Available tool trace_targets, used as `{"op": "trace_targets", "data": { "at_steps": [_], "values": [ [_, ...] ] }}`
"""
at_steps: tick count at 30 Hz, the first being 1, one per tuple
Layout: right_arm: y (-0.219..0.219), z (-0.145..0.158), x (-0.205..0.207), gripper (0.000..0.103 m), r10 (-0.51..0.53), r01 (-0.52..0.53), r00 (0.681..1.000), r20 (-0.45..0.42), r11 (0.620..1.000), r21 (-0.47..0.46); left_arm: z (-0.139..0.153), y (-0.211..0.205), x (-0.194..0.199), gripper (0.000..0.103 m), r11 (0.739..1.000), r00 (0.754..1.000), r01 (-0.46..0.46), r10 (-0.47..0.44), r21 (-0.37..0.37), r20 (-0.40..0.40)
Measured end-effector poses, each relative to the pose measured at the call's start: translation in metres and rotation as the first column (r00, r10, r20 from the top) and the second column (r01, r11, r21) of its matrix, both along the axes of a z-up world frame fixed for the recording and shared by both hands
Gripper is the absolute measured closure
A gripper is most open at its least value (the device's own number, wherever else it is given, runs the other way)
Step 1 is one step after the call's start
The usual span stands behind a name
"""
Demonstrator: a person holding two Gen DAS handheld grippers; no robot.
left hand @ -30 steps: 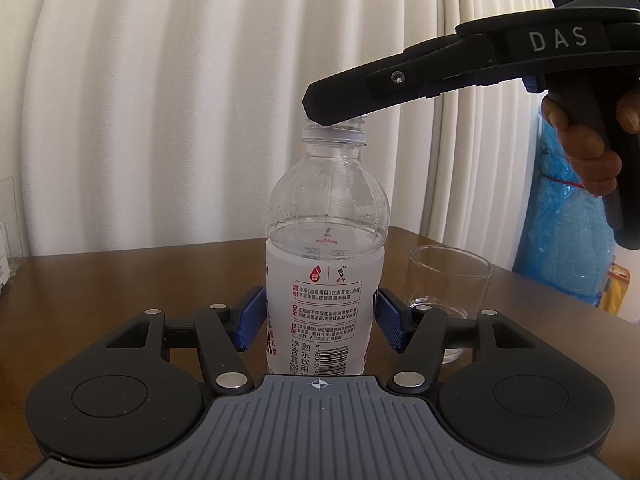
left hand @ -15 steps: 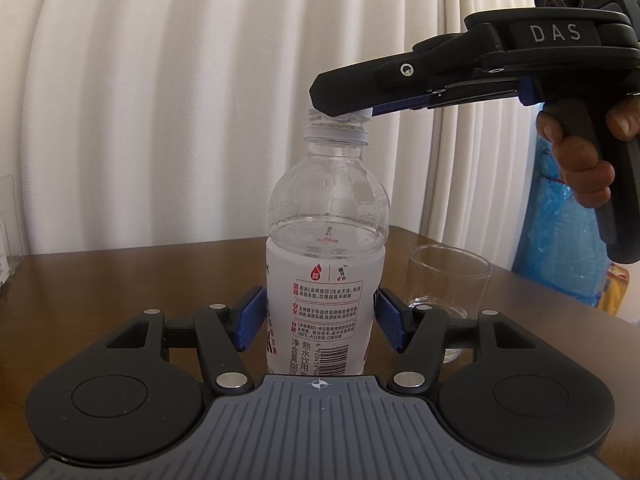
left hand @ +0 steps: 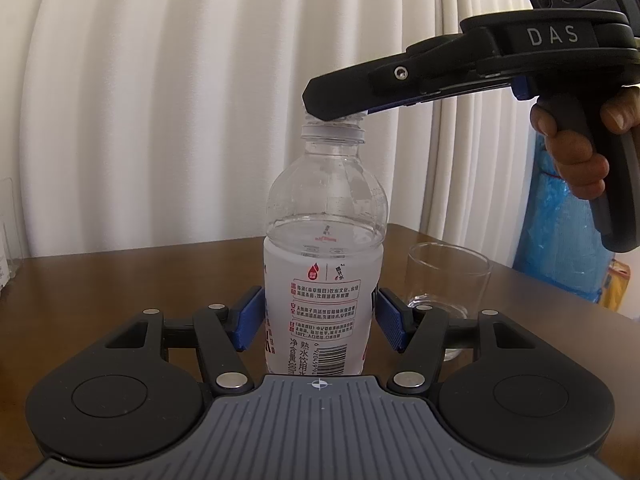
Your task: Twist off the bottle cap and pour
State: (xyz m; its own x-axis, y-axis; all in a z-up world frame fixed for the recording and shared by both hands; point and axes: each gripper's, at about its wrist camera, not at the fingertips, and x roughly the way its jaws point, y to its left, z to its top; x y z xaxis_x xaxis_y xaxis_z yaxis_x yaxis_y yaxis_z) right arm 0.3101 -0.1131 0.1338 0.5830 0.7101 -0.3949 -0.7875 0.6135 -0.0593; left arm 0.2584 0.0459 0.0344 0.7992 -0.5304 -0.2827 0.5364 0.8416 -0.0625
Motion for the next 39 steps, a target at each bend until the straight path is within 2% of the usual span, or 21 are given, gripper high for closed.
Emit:
{"op": "trace_targets", "data": {
  "at_steps": [17,39],
  "values": [
    [-0.007,-0.006,-0.001,0.071,-0.007,0.008,1.000,-0.010,0.999,0.039,-0.001,0.002,-0.001,0.043,1.000,1.000,0.000,0.000,0.002,0.002],
    [-0.006,-0.007,-0.010,0.069,-0.021,0.020,0.999,0.032,1.000,0.015,0.000,0.000,-0.002,0.043,1.000,1.000,0.000,0.000,0.006,0.003]
  ]
}}
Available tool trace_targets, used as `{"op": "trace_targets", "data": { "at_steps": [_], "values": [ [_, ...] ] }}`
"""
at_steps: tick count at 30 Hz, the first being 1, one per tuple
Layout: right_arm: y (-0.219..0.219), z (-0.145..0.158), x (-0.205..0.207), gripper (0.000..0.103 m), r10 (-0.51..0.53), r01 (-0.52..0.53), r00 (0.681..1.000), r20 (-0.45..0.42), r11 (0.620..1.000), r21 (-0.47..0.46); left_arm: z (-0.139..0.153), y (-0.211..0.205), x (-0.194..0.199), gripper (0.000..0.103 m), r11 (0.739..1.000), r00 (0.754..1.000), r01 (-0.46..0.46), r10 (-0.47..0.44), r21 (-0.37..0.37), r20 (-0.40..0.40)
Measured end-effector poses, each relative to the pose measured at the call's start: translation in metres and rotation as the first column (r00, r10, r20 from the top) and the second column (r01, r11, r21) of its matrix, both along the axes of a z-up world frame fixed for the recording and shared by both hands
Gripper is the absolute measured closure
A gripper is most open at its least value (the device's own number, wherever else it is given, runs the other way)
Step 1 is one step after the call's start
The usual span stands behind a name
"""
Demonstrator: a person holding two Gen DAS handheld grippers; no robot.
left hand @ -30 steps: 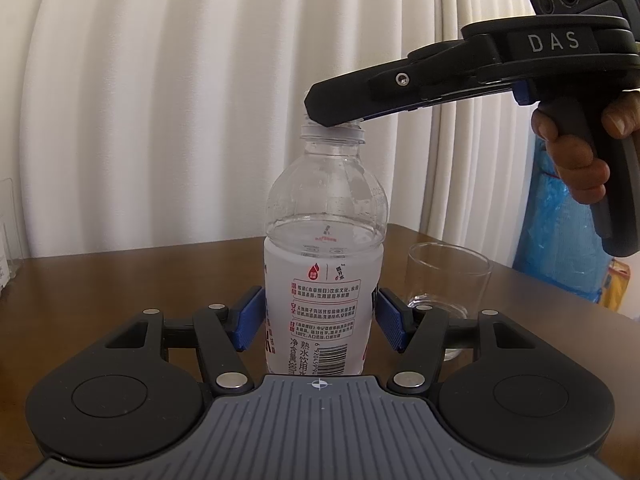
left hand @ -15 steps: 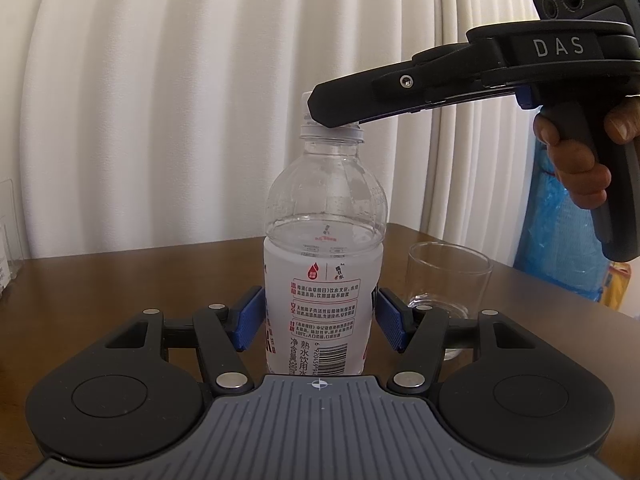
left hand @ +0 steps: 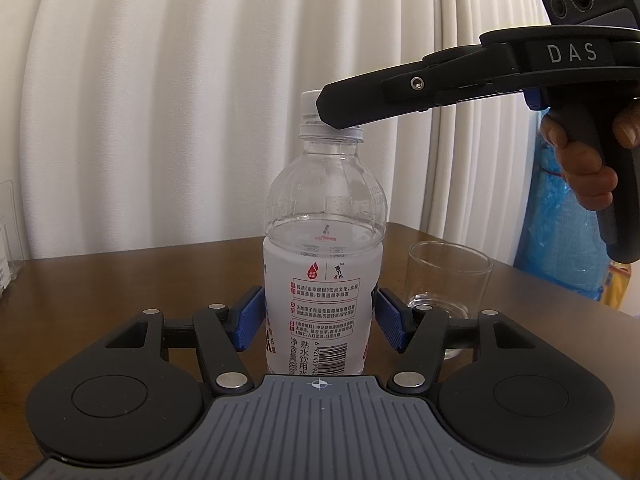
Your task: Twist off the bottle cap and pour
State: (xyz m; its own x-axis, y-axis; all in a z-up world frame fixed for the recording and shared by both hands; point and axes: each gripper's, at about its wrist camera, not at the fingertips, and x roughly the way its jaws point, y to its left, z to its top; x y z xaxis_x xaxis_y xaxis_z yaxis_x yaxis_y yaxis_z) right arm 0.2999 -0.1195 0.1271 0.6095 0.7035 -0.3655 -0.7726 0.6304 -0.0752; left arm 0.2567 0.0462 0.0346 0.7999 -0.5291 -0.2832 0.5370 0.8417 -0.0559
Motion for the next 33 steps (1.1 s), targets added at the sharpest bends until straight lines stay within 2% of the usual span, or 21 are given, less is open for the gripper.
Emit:
{"op": "trace_targets", "data": {
  "at_steps": [2,4,14,18,24,33],
  "values": [
    [0.001,0.000,-0.002,0.069,-0.002,0.002,1.000,0.006,1.000,-0.006,0.000,0.000,0.000,0.043,1.000,1.000,0.000,0.000,0.000,0.000],
    [0.000,-0.001,-0.005,0.064,0.001,-0.001,1.000,0.007,1.000,-0.008,0.000,0.000,0.000,0.043,1.000,1.000,0.000,0.000,0.000,0.000],
    [0.001,0.000,-0.008,0.064,-0.007,0.008,1.000,0.026,1.000,-0.026,0.000,0.000,0.001,0.043,1.000,1.000,-0.002,0.002,0.000,-0.001],
    [0.003,0.001,-0.005,0.060,-0.016,0.017,0.999,0.035,1.000,-0.026,0.000,-0.001,0.001,0.043,1.000,1.000,-0.002,0.002,0.000,-0.001],
    [0.005,0.003,-0.007,0.059,-0.006,0.007,0.999,0.043,1.000,-0.010,-0.001,-0.002,-0.002,0.043,1.000,1.000,-0.004,0.004,0.000,0.000],
    [0.007,0.003,-0.014,0.058,-0.008,0.010,0.998,0.057,0.999,-0.034,-0.001,-0.003,-0.002,0.043,1.000,1.000,-0.004,0.004,0.003,0.001]
  ]
}}
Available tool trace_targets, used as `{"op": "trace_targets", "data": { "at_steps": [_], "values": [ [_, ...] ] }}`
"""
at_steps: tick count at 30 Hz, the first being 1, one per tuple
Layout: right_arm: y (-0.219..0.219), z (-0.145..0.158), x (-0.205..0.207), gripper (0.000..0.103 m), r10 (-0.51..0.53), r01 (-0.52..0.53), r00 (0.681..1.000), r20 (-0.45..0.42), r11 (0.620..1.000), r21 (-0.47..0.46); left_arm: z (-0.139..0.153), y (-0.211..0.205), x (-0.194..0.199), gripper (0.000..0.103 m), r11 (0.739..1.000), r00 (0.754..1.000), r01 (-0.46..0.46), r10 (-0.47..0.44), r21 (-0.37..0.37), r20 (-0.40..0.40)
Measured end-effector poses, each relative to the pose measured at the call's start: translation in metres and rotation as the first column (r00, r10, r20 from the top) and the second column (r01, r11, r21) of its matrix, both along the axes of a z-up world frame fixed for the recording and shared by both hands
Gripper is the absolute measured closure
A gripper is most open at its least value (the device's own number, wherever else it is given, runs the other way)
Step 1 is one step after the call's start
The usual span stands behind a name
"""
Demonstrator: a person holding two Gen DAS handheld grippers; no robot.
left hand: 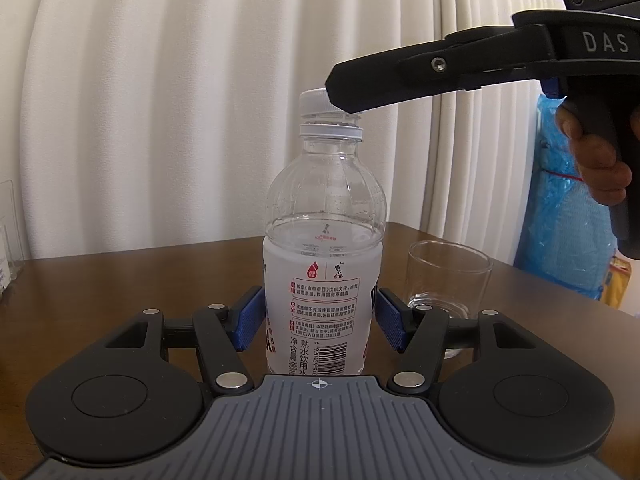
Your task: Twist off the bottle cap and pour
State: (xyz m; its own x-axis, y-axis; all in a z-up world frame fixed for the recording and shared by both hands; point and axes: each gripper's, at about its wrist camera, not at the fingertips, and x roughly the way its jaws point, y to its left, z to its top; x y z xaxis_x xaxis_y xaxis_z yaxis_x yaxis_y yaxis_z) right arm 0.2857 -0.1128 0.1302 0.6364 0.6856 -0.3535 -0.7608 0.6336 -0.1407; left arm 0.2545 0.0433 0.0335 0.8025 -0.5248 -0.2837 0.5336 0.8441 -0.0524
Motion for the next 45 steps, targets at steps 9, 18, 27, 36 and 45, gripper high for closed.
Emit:
{"op": "trace_targets", "data": {
  "at_steps": [9,18,27,36,45],
  "values": [
    [0.001,0.000,-0.007,0.054,0.002,-0.002,1.000,0.009,1.000,-0.022,-0.001,-0.001,-0.002,0.042,1.000,1.000,-0.002,0.002,-0.001,0.000],
    [0.007,0.001,0.004,0.057,-0.027,0.028,0.999,0.032,1.000,-0.009,-0.001,-0.001,-0.003,0.042,1.000,1.000,-0.002,0.002,-0.001,-0.001],
    [0.004,-0.002,0.009,0.071,-0.044,0.044,0.999,-0.004,0.999,0.010,-0.002,0.000,-0.003,0.041,1.000,1.000,-0.002,0.002,-0.002,-0.002],
    [0.002,-0.004,0.008,0.071,-0.072,0.073,0.997,-0.033,0.996,0.050,-0.002,-0.001,-0.003,0.041,1.000,1.000,-0.002,0.002,-0.002,-0.004],
    [-0.002,-0.010,0.006,0.071,-0.093,0.098,0.994,-0.051,0.990,0.103,-0.003,-0.001,-0.003,0.041,1.000,1.000,-0.001,0.001,-0.002,-0.002]
  ]
}}
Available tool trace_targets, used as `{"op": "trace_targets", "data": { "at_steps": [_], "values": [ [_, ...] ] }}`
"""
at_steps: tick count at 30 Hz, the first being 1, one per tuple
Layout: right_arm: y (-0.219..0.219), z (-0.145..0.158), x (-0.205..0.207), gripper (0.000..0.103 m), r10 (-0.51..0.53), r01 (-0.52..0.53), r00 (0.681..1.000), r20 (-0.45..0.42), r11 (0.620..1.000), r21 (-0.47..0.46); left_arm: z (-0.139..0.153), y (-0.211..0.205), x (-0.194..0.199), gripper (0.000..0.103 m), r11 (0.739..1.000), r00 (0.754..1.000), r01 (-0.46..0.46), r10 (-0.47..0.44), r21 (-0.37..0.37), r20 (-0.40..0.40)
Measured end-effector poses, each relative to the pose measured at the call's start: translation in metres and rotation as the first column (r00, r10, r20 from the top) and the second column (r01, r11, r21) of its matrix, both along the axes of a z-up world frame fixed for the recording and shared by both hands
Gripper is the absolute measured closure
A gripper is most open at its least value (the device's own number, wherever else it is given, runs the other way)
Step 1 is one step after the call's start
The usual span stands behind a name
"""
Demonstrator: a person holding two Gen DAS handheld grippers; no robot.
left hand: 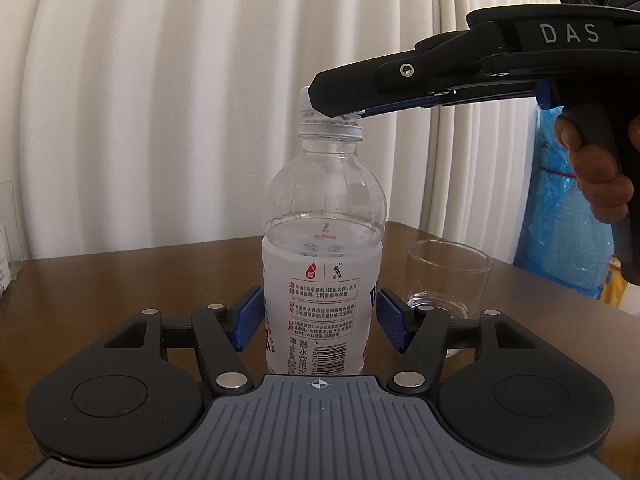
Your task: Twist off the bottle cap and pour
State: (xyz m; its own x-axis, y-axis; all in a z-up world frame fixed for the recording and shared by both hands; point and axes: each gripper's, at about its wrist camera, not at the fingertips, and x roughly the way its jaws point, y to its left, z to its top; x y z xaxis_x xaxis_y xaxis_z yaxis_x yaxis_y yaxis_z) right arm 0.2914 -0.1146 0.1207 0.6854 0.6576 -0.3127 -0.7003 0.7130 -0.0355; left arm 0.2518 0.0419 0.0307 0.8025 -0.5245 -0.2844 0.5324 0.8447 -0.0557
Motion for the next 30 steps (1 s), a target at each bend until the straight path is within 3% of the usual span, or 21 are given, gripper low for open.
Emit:
{"op": "trace_targets", "data": {
  "at_steps": [30],
  "values": [
    [0.0014,0.0012,-0.0056,0.069,-0.009,0.009,1.000,0.008,1.000,-0.022,0.0015,-0.0010,0.0007,0.043,1.000,1.000,-0.004,0.004,0.002,0.004]
  ]
}}
